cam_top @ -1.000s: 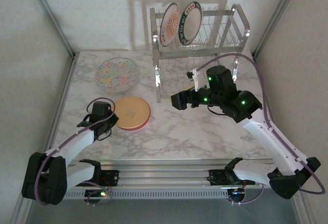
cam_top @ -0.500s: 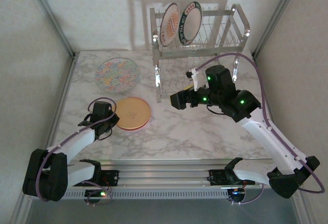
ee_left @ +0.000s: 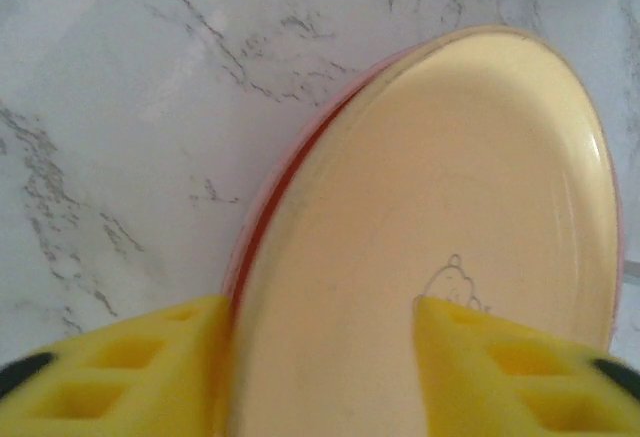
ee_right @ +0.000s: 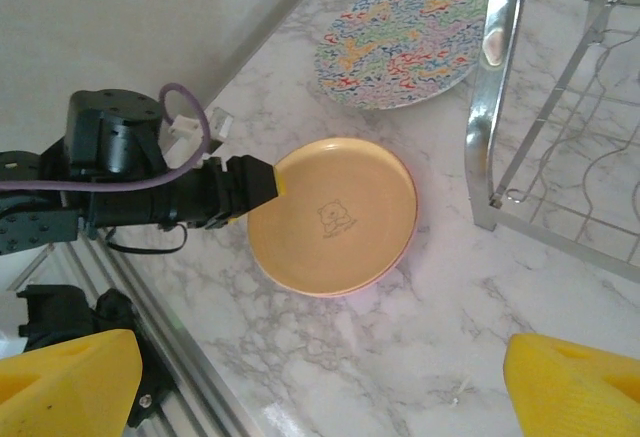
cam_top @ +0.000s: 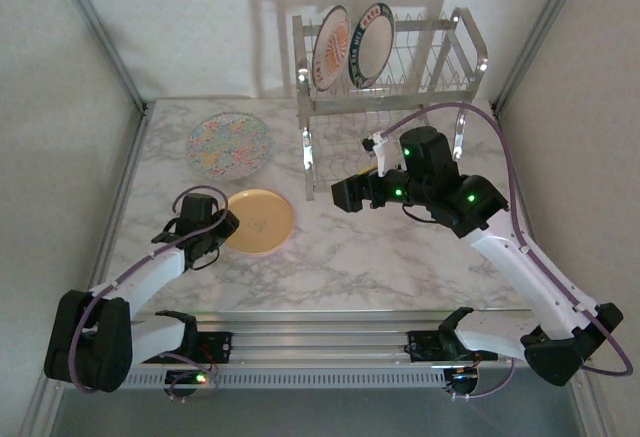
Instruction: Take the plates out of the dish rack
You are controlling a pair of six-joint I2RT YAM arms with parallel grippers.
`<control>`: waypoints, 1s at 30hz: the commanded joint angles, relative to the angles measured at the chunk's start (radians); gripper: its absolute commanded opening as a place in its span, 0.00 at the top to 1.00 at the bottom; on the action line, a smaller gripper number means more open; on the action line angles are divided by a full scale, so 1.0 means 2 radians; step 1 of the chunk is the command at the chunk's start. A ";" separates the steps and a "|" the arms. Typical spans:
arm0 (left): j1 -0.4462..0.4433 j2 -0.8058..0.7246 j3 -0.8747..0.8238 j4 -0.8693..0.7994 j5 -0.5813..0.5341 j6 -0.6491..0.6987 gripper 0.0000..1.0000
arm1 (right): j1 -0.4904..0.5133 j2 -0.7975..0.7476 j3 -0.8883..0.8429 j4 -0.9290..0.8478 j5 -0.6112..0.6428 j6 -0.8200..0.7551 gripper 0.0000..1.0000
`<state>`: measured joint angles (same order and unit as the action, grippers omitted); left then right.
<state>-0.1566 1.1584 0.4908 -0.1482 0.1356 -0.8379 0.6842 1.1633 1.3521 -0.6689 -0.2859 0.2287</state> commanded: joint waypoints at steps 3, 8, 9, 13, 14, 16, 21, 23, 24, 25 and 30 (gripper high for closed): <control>-0.011 -0.010 0.034 -0.051 -0.016 0.004 0.26 | 0.005 -0.009 0.029 0.020 0.070 -0.003 0.07; -0.020 -0.026 0.057 -0.073 -0.036 -0.004 0.17 | 0.005 0.002 0.074 0.028 0.152 -0.012 0.08; -0.022 -0.028 0.064 -0.078 -0.040 -0.005 0.16 | 0.005 0.009 0.090 0.023 0.180 -0.012 0.09; -0.028 -0.040 0.101 -0.101 -0.055 -0.010 0.14 | 0.003 0.059 0.172 -0.003 0.300 -0.027 0.09; -0.029 -0.045 0.113 -0.104 -0.058 -0.011 0.14 | 0.001 0.074 0.193 -0.007 0.322 -0.029 0.09; -0.033 -0.057 0.142 -0.106 -0.063 -0.012 0.14 | -0.014 0.111 0.245 -0.017 0.340 -0.029 0.09; -0.040 -0.075 0.224 -0.095 -0.061 -0.012 0.13 | -0.058 0.194 0.347 -0.027 0.333 -0.007 0.09; -0.043 -0.076 0.256 -0.082 -0.053 -0.012 0.13 | -0.074 0.226 0.385 -0.029 0.317 -0.001 0.09; -0.046 -0.076 0.272 -0.073 -0.048 -0.012 0.13 | -0.080 0.242 0.403 -0.029 0.312 0.002 0.09; -0.049 -0.076 0.285 -0.063 -0.043 -0.011 0.13 | -0.086 0.256 0.417 -0.029 0.308 0.004 0.09; -0.068 -0.071 0.354 -0.008 -0.009 -0.005 0.13 | -0.108 0.321 0.488 -0.040 0.305 0.007 0.10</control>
<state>-0.2695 1.0229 1.1286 -0.2481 0.0689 -0.8532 0.4858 1.7695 2.2536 -0.7280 0.3279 0.2249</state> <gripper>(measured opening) 0.870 0.899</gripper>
